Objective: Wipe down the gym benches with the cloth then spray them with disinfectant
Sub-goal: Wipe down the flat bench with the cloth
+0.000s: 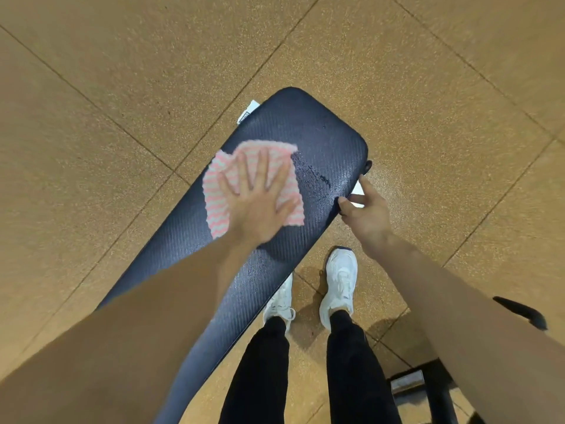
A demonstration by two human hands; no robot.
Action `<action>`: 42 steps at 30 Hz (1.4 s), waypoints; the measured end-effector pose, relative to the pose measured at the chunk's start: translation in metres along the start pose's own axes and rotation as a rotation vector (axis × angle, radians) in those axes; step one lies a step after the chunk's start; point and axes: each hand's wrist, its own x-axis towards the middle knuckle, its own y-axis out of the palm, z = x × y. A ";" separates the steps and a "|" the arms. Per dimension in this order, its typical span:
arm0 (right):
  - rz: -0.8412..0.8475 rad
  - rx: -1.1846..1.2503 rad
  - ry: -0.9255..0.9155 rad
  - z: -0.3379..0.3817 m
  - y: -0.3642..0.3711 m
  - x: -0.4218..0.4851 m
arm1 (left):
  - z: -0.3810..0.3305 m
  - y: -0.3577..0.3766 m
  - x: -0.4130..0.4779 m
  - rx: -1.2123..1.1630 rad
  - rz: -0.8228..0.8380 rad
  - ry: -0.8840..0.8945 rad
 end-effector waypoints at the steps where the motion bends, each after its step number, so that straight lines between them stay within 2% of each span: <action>1: 0.000 0.001 0.000 -0.001 0.000 0.001 | 0.003 -0.005 0.007 -0.031 -0.014 -0.050; 5: 0.042 0.135 0.025 -0.005 -0.003 0.002 | 0.010 -0.020 0.027 -0.148 -0.014 -0.187; 8: 0.096 0.188 0.041 -0.005 -0.005 0.002 | 0.003 -0.018 0.031 -0.128 -0.033 -0.216; 10: 0.110 0.221 0.044 -0.005 -0.007 0.003 | -0.005 -0.012 0.029 -0.076 -0.029 -0.118; 15: 0.138 0.308 0.092 0.002 -0.018 0.007 | -0.039 0.017 0.002 0.179 -0.041 0.395; 20: 0.024 0.371 0.061 0.018 -0.029 0.018 | -0.034 0.013 0.007 0.244 -0.035 0.542; 22: 0.039 0.347 0.021 0.024 -0.030 0.021 | -0.028 0.003 0.020 0.235 -0.006 0.450; 27: 0.092 0.208 -0.053 0.023 -0.032 0.032 | -0.014 -0.025 0.058 -0.039 -0.030 -0.103; 29: 0.100 0.132 -0.090 0.024 -0.036 0.038 | -0.014 -0.032 0.071 -0.077 -0.013 -0.202; 31: 0.112 0.088 -0.114 0.023 -0.039 0.043 | -0.019 -0.034 0.079 -0.053 -0.001 -0.209; 33: 0.119 0.123 -0.104 0.023 -0.039 0.046 | -0.028 -0.030 0.083 0.011 -0.013 -0.084; 37: 0.131 0.216 -0.060 0.023 -0.044 0.050 | -0.062 -0.023 0.088 0.173 -0.039 0.290; 42: 0.163 0.272 -0.016 0.026 -0.056 0.053 | -0.099 -0.011 0.081 0.283 -0.059 0.594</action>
